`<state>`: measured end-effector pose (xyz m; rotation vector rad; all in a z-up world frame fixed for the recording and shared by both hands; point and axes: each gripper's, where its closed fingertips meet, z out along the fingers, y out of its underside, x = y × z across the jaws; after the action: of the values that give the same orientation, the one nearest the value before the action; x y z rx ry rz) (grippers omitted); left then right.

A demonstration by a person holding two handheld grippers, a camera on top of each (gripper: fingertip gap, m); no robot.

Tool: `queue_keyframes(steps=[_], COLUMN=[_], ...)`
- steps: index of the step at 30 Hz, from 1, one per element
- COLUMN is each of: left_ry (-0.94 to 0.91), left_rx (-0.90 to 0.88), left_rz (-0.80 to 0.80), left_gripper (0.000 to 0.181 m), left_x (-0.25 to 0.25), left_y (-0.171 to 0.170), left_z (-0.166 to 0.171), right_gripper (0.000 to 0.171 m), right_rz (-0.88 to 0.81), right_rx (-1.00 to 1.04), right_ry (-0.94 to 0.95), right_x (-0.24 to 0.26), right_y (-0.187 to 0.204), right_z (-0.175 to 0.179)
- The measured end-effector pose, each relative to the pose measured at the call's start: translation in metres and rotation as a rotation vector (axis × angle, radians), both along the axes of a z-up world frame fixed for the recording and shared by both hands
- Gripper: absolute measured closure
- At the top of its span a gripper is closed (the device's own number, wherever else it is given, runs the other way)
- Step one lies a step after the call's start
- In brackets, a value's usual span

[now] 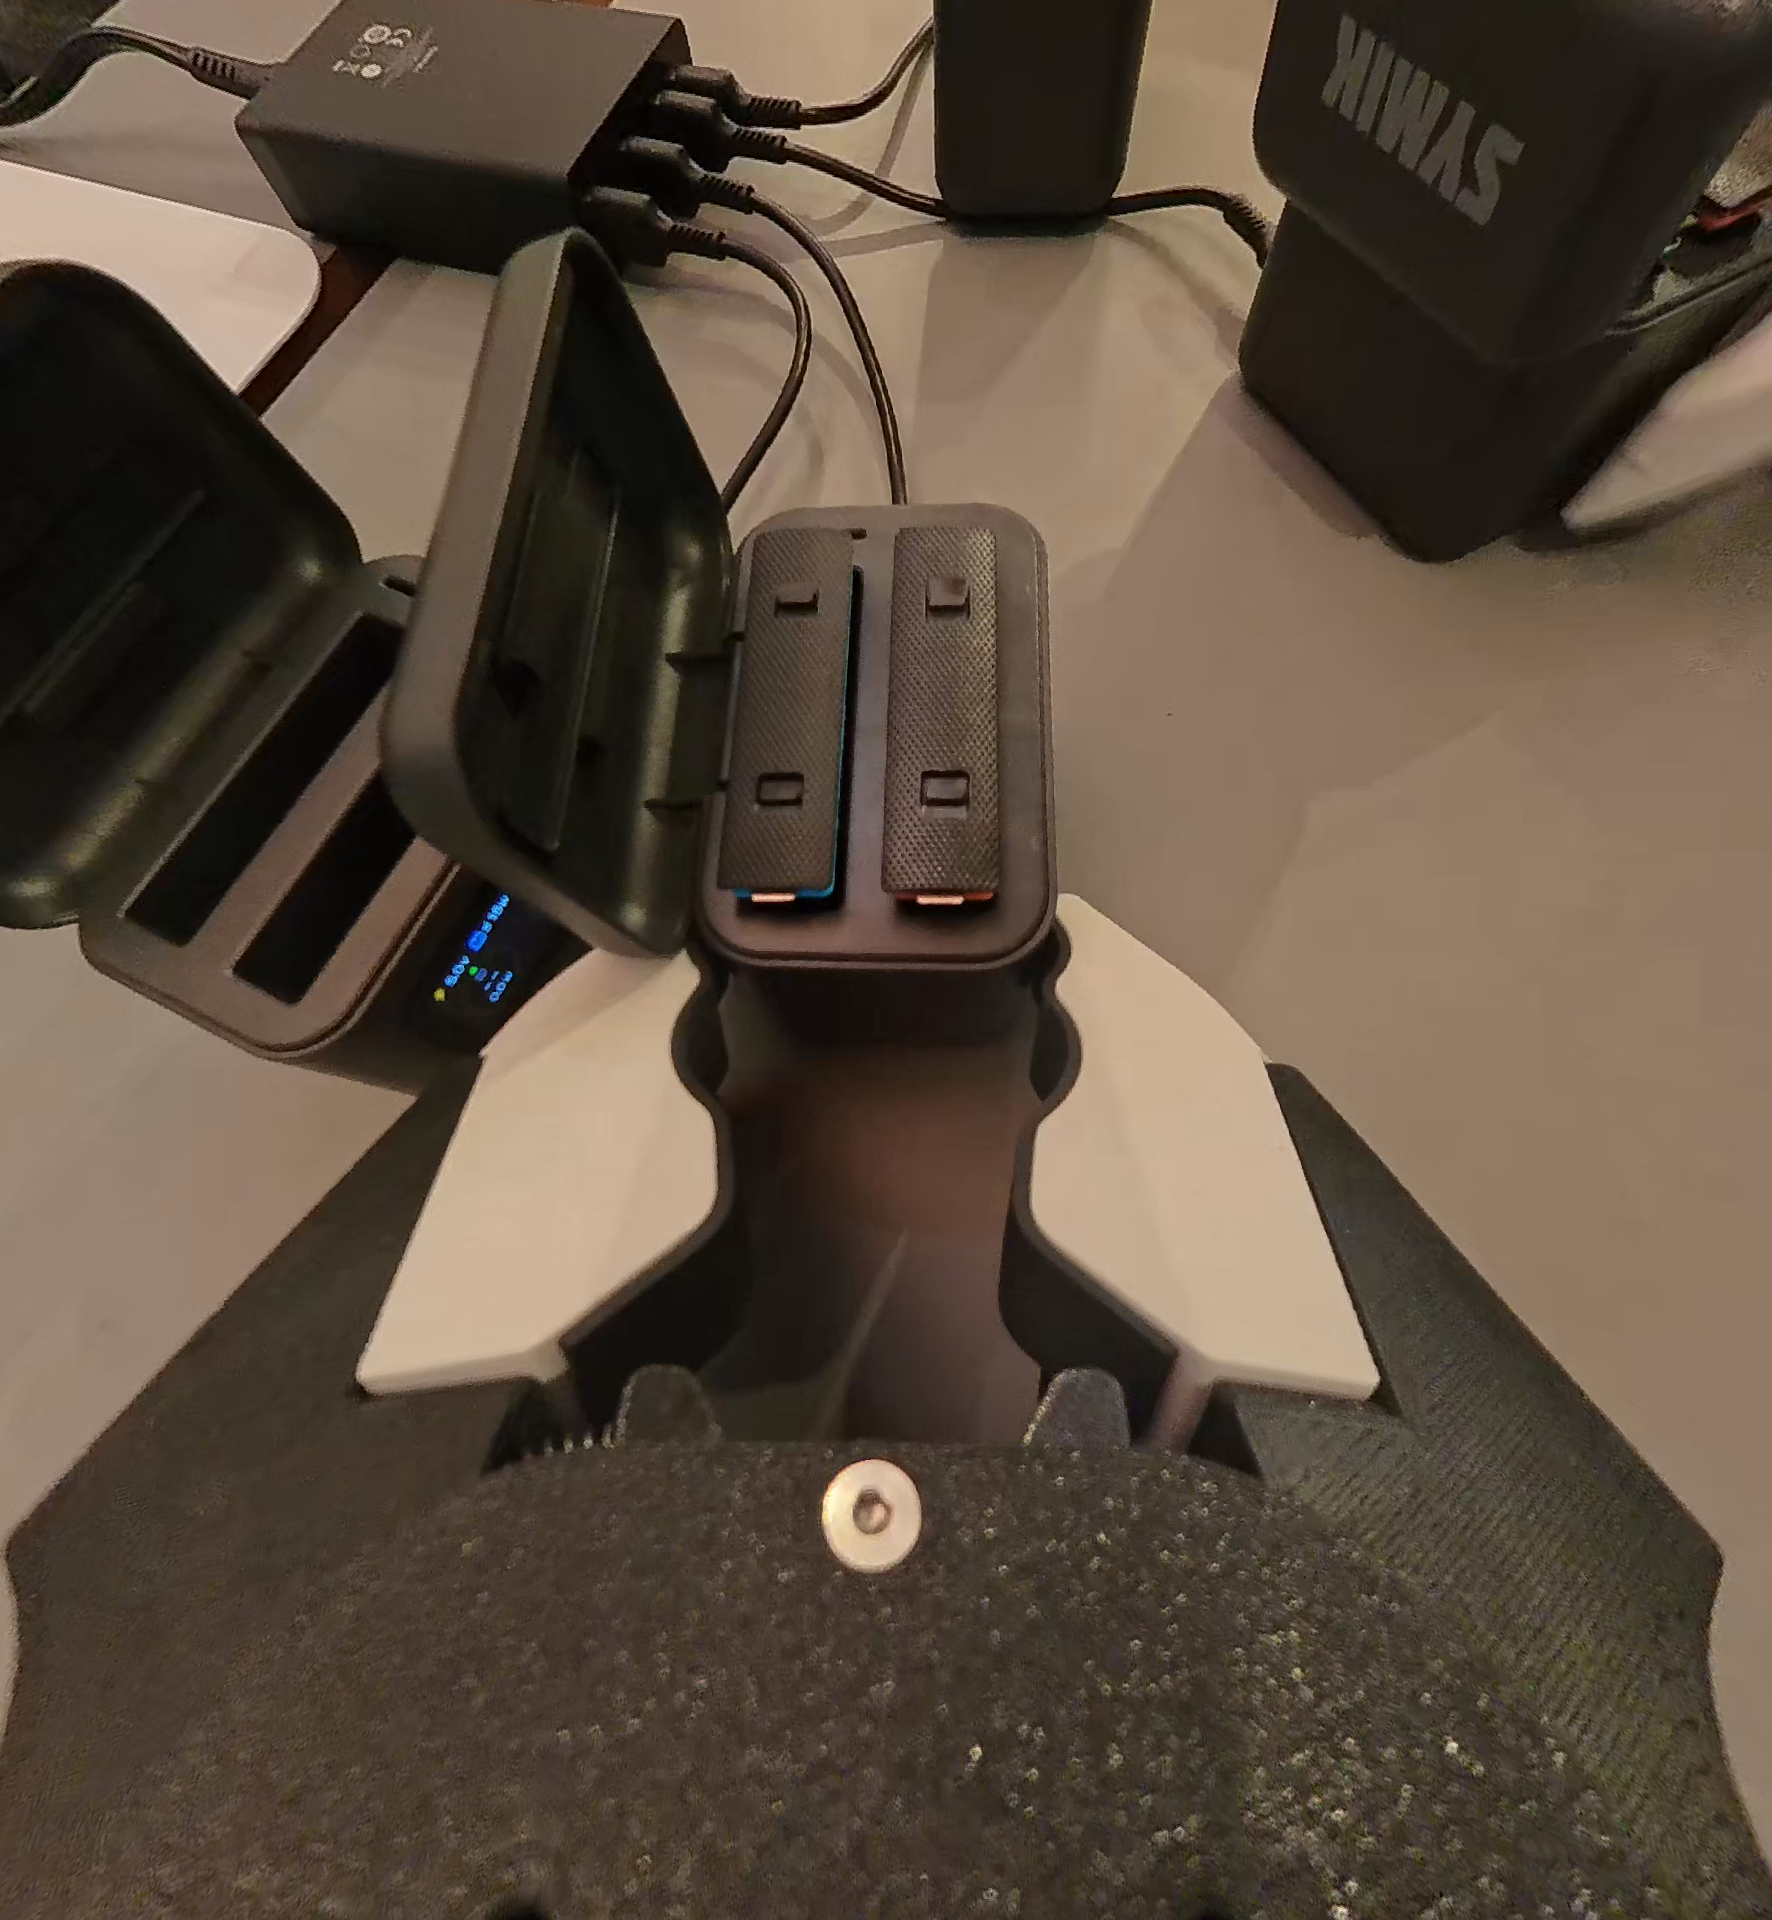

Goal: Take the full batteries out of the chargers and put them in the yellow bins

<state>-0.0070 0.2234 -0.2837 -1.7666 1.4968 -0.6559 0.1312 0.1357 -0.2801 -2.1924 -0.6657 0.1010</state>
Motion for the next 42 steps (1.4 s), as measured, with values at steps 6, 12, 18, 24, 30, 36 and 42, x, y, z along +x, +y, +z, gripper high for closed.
queue_keyframes(steps=[6,12,18,24,30,36,42], left_ry=[0.001,0.001,0.002,0.002,0.002,0.002,0.002], left_rx=[0.001,0.002,0.003,0.003,0.002,0.002,0.004], left_rz=[0.001,0.004,0.005,0.004,0.004,0.004,0.003], left_gripper=[0.124,0.124,0.124,0.124,0.124,0.124,0.124], left_x=[0.0,0.0,0.0,0.0,0.0,0.0,0.001], left_y=[0.0,0.0,-0.001,-0.001,-0.001,-0.001,-0.003], left_z=[0.0,0.0,0.0,0.0,0.0,0.0,0.0], right_gripper=[0.081,0.081,0.081,0.079,0.073,0.074,0.075], right_rz=[-0.069,-0.15,-0.152,-0.124,-0.108,-0.177,-0.212], right_rx=[0.034,0.088,0.063,-0.027,-0.03,0.063,0.023], right_ry=[0.072,0.133,0.124,0.113,0.095,0.117,0.174], right_x=[-0.008,-0.01,-0.007,-0.004,-0.008,-0.007,-0.009], right_y=[0.022,0.054,0.051,0.037,0.043,0.07,0.091], right_z=[0.007,0.017,0.015,0.004,-0.007,0.003,0.006])
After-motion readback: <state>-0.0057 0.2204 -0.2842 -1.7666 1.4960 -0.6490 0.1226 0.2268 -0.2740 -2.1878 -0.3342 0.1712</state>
